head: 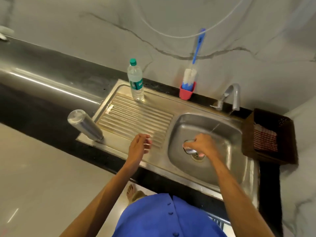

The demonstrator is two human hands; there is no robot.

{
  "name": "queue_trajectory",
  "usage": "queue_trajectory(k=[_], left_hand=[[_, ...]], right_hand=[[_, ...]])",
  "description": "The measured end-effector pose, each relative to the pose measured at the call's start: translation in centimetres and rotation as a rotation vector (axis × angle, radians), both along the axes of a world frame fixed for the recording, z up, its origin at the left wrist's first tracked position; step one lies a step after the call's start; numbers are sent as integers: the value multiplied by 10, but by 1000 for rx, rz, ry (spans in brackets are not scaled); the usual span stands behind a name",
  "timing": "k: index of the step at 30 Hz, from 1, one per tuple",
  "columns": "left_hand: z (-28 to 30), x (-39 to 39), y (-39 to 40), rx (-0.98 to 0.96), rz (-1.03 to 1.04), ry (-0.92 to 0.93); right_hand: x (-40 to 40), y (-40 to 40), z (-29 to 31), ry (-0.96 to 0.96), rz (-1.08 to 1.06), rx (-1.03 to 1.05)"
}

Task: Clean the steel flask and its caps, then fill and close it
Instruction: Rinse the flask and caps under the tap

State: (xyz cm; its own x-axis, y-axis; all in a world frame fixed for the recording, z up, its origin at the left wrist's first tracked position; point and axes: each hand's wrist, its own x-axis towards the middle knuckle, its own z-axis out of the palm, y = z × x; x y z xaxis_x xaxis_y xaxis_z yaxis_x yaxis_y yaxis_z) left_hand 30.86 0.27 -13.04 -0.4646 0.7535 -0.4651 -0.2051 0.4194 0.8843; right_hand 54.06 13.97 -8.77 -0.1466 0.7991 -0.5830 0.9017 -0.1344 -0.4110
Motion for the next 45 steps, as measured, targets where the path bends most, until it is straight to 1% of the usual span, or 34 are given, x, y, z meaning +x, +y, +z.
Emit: queue_trajectory(k=[3,6,8,10,12,16,18,20,24,25,27,29,31,33,34,37,39,42,45], left_hand=[[2,-46,-26,-31,-44,9],[2,-93,-66,-72,-60,20],[-1,-124,-91,-126,-28,48],[-5,-150,-109,-167,46,70],[-4,-174,-119,-163,128,111],[5,-210,-121,-64,218,269],[8,-226,-115,-10,202,361],[7,-240,-104,19,156,439],[8,-254,-70,14,23,561],[11,-256,-61,27,-1,569],[19,-259,-44,51,-29,586],[29,-262,-34,51,-28,631],[44,-261,-18,90,-9,675],[67,-253,6,143,10,712],[81,-246,17,173,7,731],[124,-203,59,273,-51,746],[139,-167,82,300,-103,722],[140,-100,112,293,-185,662],[127,-39,127,266,-239,574]], right_hand=[[-61,-8,2,148,59,51],[-129,-21,0,167,208,140],[-177,-35,-7,164,308,239],[-218,-53,-22,175,412,329],[-254,-70,-44,193,479,365],[-296,-94,-85,104,642,327],[-301,-98,-100,58,669,287],[-299,-99,-110,25,665,289],[-293,-95,-109,-44,660,328],[-289,-93,-107,-23,638,345],[-275,-86,-98,80,559,357],[-255,-76,-88,190,463,355],[-223,-60,-77,263,314,350],[-178,-39,-71,279,111,306],[-154,-30,-69,262,43,283],[-73,3,-68,149,-50,245],[-31,29,-67,77,-88,234],[21,80,-62,66,-118,286],[46,129,-52,117,-107,333]])
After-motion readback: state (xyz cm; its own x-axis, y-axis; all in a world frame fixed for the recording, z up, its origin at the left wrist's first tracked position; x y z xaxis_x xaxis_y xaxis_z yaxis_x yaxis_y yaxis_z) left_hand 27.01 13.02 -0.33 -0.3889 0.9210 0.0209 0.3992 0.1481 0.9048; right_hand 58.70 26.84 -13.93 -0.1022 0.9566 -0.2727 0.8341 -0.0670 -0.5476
